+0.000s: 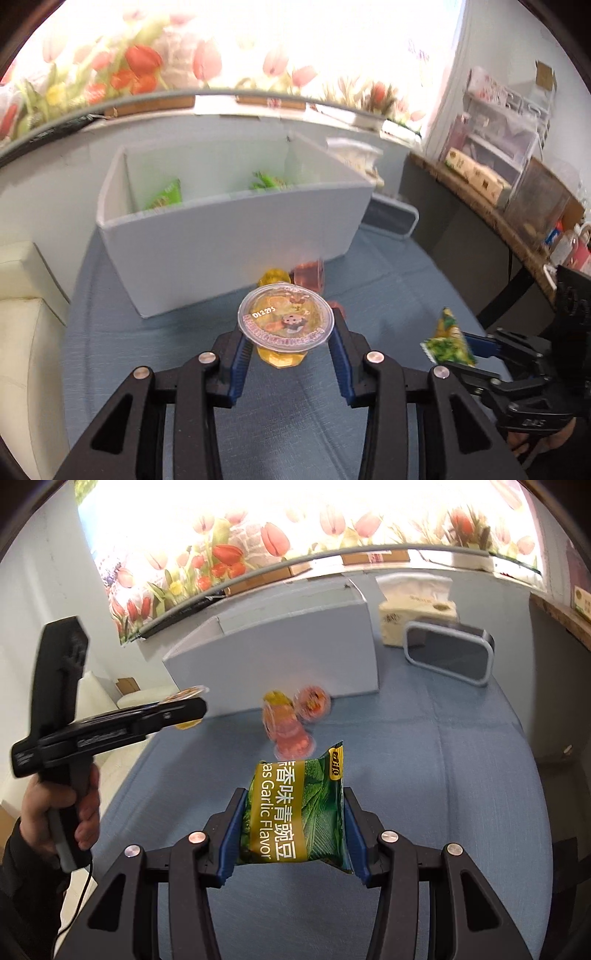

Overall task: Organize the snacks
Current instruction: 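Drop the pea bag into the white box with the right gripper while the left drops an orange-lidded jelly cup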

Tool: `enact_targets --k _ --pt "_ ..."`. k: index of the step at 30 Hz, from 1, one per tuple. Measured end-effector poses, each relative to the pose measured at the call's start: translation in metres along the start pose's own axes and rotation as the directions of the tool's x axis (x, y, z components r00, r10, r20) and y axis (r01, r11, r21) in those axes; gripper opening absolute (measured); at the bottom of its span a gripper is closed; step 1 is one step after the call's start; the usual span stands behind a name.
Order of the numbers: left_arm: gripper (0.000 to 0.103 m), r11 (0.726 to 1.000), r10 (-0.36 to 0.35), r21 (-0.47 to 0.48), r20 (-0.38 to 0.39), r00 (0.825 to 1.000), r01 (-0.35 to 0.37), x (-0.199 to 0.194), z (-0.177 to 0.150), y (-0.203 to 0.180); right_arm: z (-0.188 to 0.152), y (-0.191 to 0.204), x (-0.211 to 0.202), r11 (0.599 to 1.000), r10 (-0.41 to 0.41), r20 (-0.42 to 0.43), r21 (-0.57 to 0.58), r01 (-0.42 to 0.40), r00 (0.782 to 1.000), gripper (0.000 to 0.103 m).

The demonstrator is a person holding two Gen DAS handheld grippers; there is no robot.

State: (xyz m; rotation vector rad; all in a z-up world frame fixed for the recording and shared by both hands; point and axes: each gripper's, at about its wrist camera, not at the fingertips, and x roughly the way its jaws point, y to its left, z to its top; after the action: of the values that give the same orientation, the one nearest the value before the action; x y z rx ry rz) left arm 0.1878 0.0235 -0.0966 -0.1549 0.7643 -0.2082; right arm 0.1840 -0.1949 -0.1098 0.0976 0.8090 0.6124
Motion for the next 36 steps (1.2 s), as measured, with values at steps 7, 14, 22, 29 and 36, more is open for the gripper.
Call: enact_targets --k 7,14,22,29,36 --pt "0.043 0.998 0.029 -0.055 0.096 0.995 -0.024 -0.033 0.039 0.01 0.063 0.017 0.007 0.998 0.014 0.077 -0.054 -0.009 0.997 0.053" --pt "0.043 0.998 0.023 -0.068 0.119 0.993 -0.015 -0.013 0.1 0.031 0.144 0.025 0.04 0.996 0.056 0.119 -0.072 -0.048 0.991 0.053" --pt "0.044 0.997 0.038 -0.076 0.052 0.998 -0.034 0.049 0.154 0.059 0.203 0.003 0.115 0.998 0.034 0.031 -0.053 -0.033 0.999 0.054" --pt "0.103 0.988 0.152 -0.038 0.005 0.988 -0.151 0.087 0.156 0.072 0.213 -0.019 0.131 1.0 0.002 -0.017 -0.028 -0.002 1.0 0.103" --pt "0.103 0.992 0.116 -0.057 -0.005 0.993 -0.116 0.084 0.149 0.072 0.204 -0.034 0.117 0.999 -0.046 0.034 -0.011 0.047 0.998 0.103"
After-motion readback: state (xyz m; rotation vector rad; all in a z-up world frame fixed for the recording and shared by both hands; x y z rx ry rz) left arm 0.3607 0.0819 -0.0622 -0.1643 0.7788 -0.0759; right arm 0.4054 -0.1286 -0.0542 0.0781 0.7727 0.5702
